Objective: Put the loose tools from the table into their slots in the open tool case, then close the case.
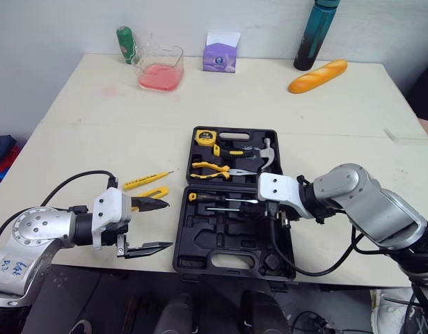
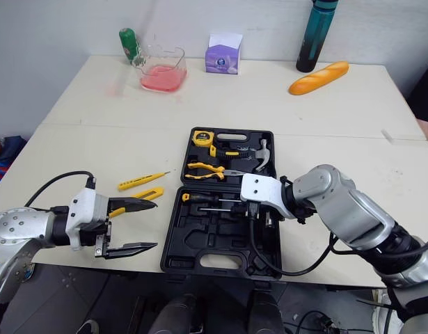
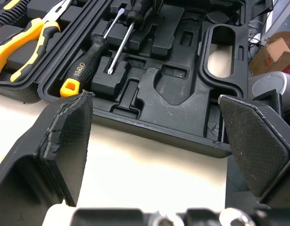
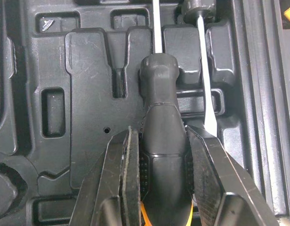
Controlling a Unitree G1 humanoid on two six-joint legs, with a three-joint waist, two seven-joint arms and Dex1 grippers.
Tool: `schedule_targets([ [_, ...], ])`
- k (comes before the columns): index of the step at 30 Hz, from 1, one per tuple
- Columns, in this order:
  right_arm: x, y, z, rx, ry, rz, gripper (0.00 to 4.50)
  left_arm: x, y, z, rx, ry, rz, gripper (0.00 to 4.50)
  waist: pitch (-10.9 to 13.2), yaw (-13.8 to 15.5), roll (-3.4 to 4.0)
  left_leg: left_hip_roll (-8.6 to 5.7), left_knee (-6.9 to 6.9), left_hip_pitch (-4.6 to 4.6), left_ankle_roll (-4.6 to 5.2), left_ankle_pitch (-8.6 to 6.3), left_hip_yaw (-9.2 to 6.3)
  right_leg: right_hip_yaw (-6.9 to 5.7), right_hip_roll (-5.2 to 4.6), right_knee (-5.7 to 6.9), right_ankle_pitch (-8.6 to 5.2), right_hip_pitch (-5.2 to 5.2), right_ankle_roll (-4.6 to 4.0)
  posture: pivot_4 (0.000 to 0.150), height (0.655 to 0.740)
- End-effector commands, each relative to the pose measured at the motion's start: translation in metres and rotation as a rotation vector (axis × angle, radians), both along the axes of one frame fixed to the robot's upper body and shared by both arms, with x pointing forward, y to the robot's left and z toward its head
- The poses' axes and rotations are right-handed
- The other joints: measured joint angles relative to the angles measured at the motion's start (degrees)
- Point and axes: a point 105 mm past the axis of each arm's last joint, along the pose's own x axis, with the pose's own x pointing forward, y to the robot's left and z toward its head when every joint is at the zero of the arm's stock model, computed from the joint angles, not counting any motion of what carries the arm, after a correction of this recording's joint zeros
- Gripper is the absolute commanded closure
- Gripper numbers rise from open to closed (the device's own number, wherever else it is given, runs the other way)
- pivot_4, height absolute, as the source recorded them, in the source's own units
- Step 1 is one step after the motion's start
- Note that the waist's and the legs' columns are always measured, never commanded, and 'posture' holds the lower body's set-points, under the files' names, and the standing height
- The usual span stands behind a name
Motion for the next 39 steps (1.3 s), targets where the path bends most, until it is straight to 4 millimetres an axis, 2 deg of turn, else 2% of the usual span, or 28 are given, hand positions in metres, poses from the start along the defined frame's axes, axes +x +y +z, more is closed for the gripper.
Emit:
schedule_targets([
  [1, -0.002, 0.0, -0.004, -0.01, 0.002, -0.001, 2.38, -0.004, -0.004, 0.006, 0.017, -0.032, -0.019, 0.0, 0.0, 0.0, 0.0, 0.01, 0.0, 0.0, 0.0, 0.0, 0.0, 0.0, 0.0, 0.01, 0.0, 0.0, 0.0, 0.15, 0.74],
  [2, -0.001, 0.003, -0.001, 0.014, -0.007, 0.003, 2.13, -0.003, -0.004, 0.006, 0.016, -0.032, -0.018, 0.0, 0.0, 0.0, 0.0, 0.01, 0.0, 0.01, 0.0, 0.0, 0.0, 0.0, 0.0, 0.01, 0.0, 0.0, 0.0, 0.15, 0.74],
  [5, -0.005, 0.006, 0.009, 0.049, -0.009, 0.052, 0.64, -0.003, -0.004, 0.006, 0.014, -0.031, -0.015, 0.0, 0.0, 0.0, -0.01, 0.0, 0.0, 0.0, 0.0, 0.0, 0.0, 0.0, 0.0, 0.0, 0.0, 0.0, 0.0, 0.15, 0.74],
  [11, -0.009, -0.002, 0.031, 0.073, -0.007, 0.11, 0.64, -0.002, -0.004, 0.007, 0.008, -0.033, -0.011, 0.0, 0.0, 0.1, -0.01, -0.02, -0.01, -0.02, 0.01, 0.0, 0.0, -0.01, -0.01, -0.03, 0.0, 0.0, 0.0, 0.15, 0.74],
  [14, -0.007, -0.004, 0.034, 0.122, -0.026, 0.13, 0.64, -0.002, -0.004, 0.007, 0.007, -0.035, -0.009, 0.0, 0.0, 0.1, -0.02, -0.01, 0.0, -0.02, 0.01, 0.0, 0.0, -0.01, -0.01, -0.01, 0.0, 0.0, 0.0, 0.15, 0.74],
  [15, -0.004, -0.001, 0.038, 0.184, -0.054, 0.14, 0.64, -0.001, -0.004, 0.007, 0.007, -0.036, -0.008, 0.0, 0.0, 0.1, -0.04, -0.01, -0.01, -0.02, 0.01, 0.0, 0.0, -0.01, 0.0, -0.01, 0.0, 0.0, 0.0, 0.15, 0.74],
  [16, -0.004, 0.009, 0.05, 0.34, -0.102, 0.188, 0.64, -0.001, -0.004, 0.007, 0.006, -0.038, -0.006, 0.0, 0.0, 0.1, -0.06, -0.01, -0.02, -0.01, 0.0, 0.0, -0.01, -0.02, 0.0, -0.02, 0.0, 0.0, 0.0, 0.15, 0.74],
  [18, -0.007, 0.014, 0.064, 0.535, -0.157, 0.253, 0.64, -0.001, -0.003, 0.007, 0.007, -0.041, -0.003, 0.0, 0.0, 0.0, -0.22, 0.03, -0.03, 0.02, 0.0, 0.0, 0.01, -0.04, 0.05, -0.05, 0.0, 0.06, 0.0, 0.15, 0.74],
  [19, -0.01, 0.013, 0.065, 0.571, -0.164, 0.278, 0.64, -0.001, -0.003, 0.007, 0.007, -0.041, -0.003, 0.0, 0.0, 0.1, -0.2, 0.04, -0.03, 0.01, -0.01, 0.0, 0.03, -0.03, 0.06, -0.03, 0.0, 0.04, 0.0, 0.15, 0.74],
  [21, -0.011, 0.006, 0.053, 0.541, -0.141, 0.267, 0.64, 0.0, -0.003, 0.007, 0.007, -0.044, -0.001, 0.0, 0.1, 0.2, -0.17, 0.0, -0.04, 0.01, 0.0, 0.01, 0.02, -0.02, 0.04, -0.02, 0.0, 0.04, 0.0, 0.15, 0.74],
  [26, -0.019, 0.001, 0.038, 0.661, -0.042, 0.268, 0.64, 0.002, -0.002, 0.006, 0.006, -0.05, 0.0, 0.0, 0.1, 0.5, -0.24, -0.05, -0.01, 0.0, 0.04, 0.02, -0.02, -0.03, 0.0, -0.05, 0.0, 0.09, 0.0, 0.15, 0.74],
  [27, -0.018, -0.002, 0.035, 0.683, -0.033, 0.249, 0.87, 0.002, -0.002, 0.006, 0.006, -0.051, 0.0, 0.0, 0.1, 0.4, -0.23, -0.04, -0.01, 0.01, 0.04, 0.02, -0.02, -0.03, 0.0, -0.04, 0.0, 0.09, 0.0, 0.15, 0.74],
  [28, -0.016, -0.006, 0.029, 0.675, -0.043, 0.235, 0.87, 0.002, -0.002, 0.006, 0.005, -0.05, -0.001, 0.0, 0.1, 0.3, -0.23, -0.04, -0.01, 0.01, 0.04, 0.02, -0.02, -0.03, 0.0, -0.01, 0.0, 0.07, 0.0, 0.15, 0.74],
  [29, -0.014, -0.008, 0.022, 0.655, -0.052, 0.233, 1.46, 0.002, -0.002, 0.006, 0.006, -0.051, -0.002, 0.0, 0.1, 0.2, -0.23, -0.02, -0.01, 0.03, 0.04, 0.02, -0.02, -0.04, 0.01, 0.01, 0.0, 0.08, 0.0, 0.15, 0.74],
  [30, -0.013, -0.009, 0.018, 0.646, -0.065, 0.23, 1.68, 0.002, -0.002, 0.006, 0.006, -0.051, -0.003, 0.0, 0.1, 0.1, -0.22, -0.02, -0.01, 0.03, 0.04, 0.02, -0.01, -0.03, 0.01, 0.01, 0.0, 0.07, 0.0, 0.15, 0.74],
  [31, -0.01, -0.01, 0.015, 0.645, -0.078, 0.22, 2.14, 0.002, -0.002, 0.006, 0.007, -0.05, -0.004, 0.0, 0.1, 0.1, -0.22, -0.03, -0.01, 0.03, 0.04, 0.02, 0.0, -0.02, 0.01, 0.02, 0.0, 0.06, 0.0, 0.15, 0.74],
  [35, -0.004, -0.008, 0.008, 0.661, -0.095, 0.203, 4.22, 0.002, -0.003, 0.006, 0.009, -0.052, -0.008, 0.0, 0.1, 0.0, -0.22, -0.01, -0.02, 0.06, 0.03, 0.02, 0.03, 0.0, 0.01, 0.04, 0.0, 0.06, 0.0, 0.15, 0.74],
  [36, -0.003, -0.006, 0.006, 0.66, -0.096, 0.205, 4.44, 0.002, -0.003, 0.006, 0.01, -0.053, -0.009, 0.0, 0.1, 0.1, -0.22, -0.01, -0.02, 0.06, 0.03, 0.02, 0.03, 0.0, 0.02, 0.04, 0.0, 0.06, 0.0, 0.15, 0.74],
  [39, -0.003, -0.002, 0.001, 0.649, -0.094, 0.219, 4.44, 0.003, -0.004, 0.007, 0.011, -0.053, -0.011, 0.0, 0.1, 0.1, -0.22, -0.02, -0.01, 0.06, 0.03, 0.02, 0.02, 0.0, 0.01, 0.03, 0.0, 0.06, 0.0, 0.15, 0.74],
])
